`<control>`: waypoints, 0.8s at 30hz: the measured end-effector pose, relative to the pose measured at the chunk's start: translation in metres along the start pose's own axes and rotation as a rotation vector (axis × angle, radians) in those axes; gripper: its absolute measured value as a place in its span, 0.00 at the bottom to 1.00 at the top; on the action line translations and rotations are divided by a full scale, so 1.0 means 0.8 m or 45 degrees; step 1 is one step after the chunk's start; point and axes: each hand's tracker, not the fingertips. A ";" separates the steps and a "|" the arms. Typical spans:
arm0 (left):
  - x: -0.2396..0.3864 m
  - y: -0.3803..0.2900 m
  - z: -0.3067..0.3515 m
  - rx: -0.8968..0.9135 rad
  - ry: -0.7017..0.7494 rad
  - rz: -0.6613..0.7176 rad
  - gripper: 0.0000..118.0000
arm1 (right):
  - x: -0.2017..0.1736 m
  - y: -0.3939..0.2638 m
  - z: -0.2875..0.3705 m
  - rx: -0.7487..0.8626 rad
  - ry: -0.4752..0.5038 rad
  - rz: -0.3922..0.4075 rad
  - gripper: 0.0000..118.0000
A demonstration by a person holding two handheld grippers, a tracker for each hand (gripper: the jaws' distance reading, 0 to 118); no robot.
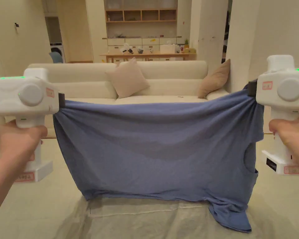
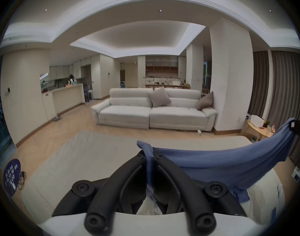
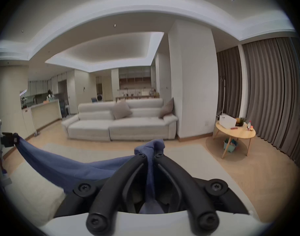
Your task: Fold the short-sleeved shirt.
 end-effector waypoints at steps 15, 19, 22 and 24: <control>-0.053 -0.328 0.256 -0.419 -0.139 -0.004 0.02 | 0.062 -0.320 0.276 -0.571 0.226 0.026 0.03; -0.063 -0.404 0.300 -0.612 -0.174 -0.047 0.02 | 0.081 -0.388 0.326 -0.737 0.216 0.022 0.03; -0.072 -0.454 0.300 -0.771 -0.150 -0.070 0.02 | 0.091 -0.439 0.328 -0.901 0.238 0.070 0.03; -0.083 -0.472 0.289 -0.857 -0.157 -0.024 0.02 | 0.090 -0.463 0.320 -0.984 0.246 0.062 0.03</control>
